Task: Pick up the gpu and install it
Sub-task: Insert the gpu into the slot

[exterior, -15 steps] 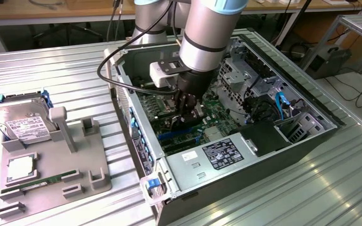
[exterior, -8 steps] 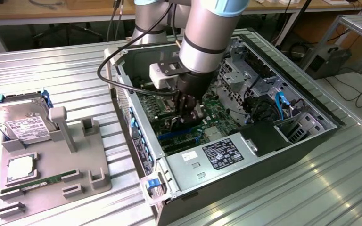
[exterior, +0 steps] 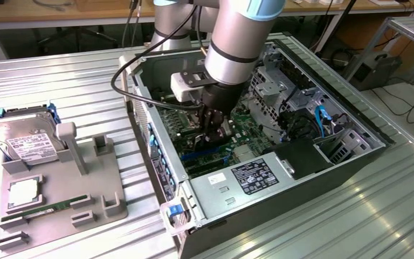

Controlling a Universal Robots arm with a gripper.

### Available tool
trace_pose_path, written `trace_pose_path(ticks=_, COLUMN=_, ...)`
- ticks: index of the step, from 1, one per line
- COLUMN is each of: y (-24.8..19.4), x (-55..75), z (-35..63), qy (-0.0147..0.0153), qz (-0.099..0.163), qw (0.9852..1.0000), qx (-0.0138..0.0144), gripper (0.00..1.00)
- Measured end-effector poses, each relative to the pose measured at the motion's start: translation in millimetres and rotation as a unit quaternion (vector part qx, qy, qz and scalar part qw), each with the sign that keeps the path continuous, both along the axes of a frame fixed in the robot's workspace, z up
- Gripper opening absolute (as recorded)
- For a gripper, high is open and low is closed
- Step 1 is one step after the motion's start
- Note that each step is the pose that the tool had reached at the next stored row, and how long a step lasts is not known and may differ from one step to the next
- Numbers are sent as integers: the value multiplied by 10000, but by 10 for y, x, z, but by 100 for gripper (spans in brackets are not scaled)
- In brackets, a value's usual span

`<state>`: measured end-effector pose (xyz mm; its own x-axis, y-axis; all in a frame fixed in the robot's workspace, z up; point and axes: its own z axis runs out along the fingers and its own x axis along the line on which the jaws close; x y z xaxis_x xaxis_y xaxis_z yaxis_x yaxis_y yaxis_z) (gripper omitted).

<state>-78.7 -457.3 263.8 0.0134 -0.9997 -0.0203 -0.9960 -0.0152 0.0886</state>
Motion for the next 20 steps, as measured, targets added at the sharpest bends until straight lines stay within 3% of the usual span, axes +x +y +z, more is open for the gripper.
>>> trace_pose_path(ticks=13, y=-35, x=35, z=13, qy=52, qz=-92, qw=9999, qx=2, gripper=26)
trace_pose_path(ticks=20, y=-34, x=35, z=-31, qy=71, qz=-105, qw=9999, qx=29, gripper=26)
